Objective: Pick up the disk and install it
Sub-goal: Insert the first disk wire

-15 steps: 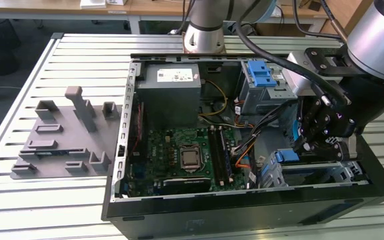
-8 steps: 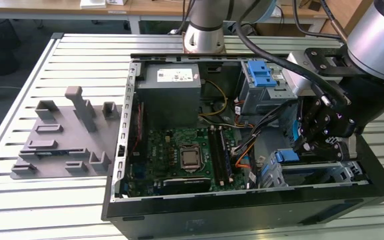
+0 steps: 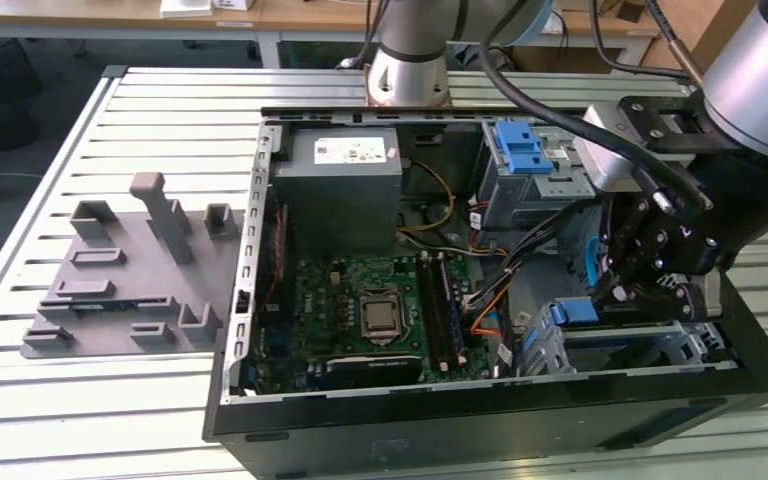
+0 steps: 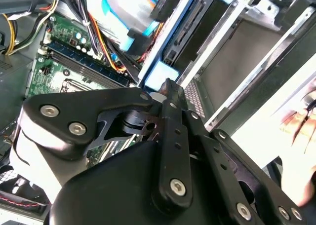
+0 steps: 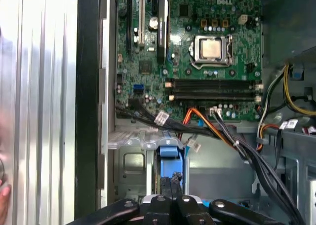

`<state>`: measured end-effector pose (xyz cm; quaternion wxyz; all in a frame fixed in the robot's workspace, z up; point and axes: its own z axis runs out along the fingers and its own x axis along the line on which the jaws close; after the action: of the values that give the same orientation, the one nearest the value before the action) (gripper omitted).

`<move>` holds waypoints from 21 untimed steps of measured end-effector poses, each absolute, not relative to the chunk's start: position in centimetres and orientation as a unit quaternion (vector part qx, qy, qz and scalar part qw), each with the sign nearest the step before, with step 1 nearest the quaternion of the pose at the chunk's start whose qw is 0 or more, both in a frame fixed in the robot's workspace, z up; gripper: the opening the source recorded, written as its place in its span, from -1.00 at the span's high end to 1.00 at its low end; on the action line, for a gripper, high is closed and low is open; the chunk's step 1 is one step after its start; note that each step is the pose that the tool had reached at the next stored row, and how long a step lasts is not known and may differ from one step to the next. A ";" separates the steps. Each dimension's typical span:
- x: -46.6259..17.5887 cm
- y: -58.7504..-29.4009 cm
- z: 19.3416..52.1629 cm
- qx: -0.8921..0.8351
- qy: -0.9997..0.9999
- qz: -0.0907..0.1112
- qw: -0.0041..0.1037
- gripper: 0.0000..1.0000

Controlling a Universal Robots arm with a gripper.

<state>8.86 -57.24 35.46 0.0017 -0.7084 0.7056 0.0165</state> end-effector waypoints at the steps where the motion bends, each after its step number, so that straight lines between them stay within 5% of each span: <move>1: 9.2 -57.2 35.5 -0.708 0.706 0.017 0.002 0.79; 21: 13.0 -55.5 36.3 -0.708 0.706 0.016 0.003 0.79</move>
<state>13.00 -55.52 36.25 0.0027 -0.7080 0.7061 0.0161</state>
